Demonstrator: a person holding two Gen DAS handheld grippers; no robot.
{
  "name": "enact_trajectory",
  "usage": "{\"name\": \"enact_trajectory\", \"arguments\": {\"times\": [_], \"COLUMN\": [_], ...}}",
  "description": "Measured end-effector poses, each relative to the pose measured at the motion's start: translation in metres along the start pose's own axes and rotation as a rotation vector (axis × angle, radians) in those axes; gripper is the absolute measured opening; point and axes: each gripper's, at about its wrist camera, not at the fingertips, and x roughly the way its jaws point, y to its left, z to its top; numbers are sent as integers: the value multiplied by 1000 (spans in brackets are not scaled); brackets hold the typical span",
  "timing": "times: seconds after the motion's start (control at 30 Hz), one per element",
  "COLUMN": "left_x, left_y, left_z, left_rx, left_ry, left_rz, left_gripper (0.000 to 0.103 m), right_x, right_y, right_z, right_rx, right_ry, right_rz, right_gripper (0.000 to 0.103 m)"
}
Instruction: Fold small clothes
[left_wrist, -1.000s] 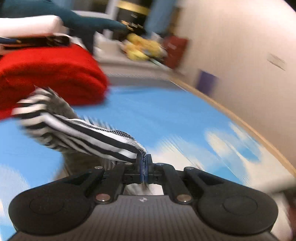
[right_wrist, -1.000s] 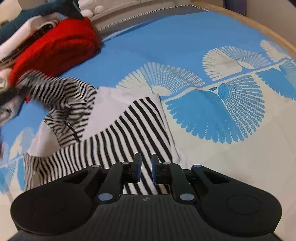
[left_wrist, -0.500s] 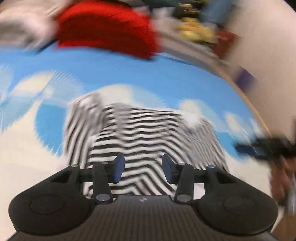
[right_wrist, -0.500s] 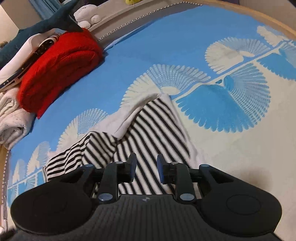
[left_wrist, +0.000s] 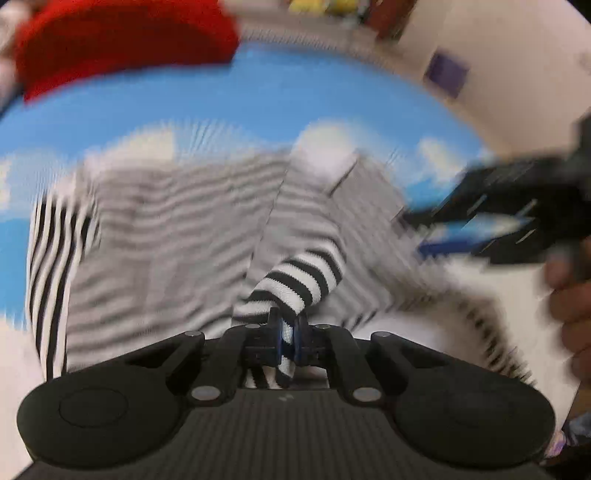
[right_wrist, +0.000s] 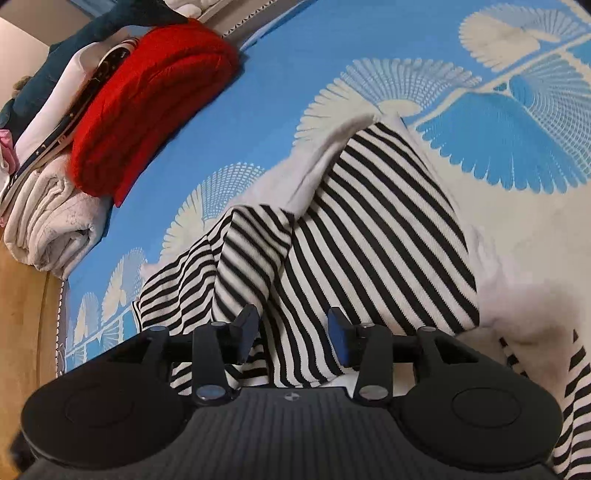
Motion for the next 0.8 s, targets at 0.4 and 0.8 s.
{"name": "enact_trajectory", "arguments": {"times": [0.4, 0.8], "left_x": [-12, 31], "left_y": [39, 125], "left_z": [2, -16], "left_rx": [-343, -927], "left_ry": [2, 105], "left_rz": [-119, -89], "left_gripper": [53, 69], "right_x": [-3, 30], "right_y": [-23, -7], "right_z": [11, -8], "right_rx": [47, -46], "right_ry": [13, 63], "right_rz": [20, -141], "right_gripper": [47, 19]}}
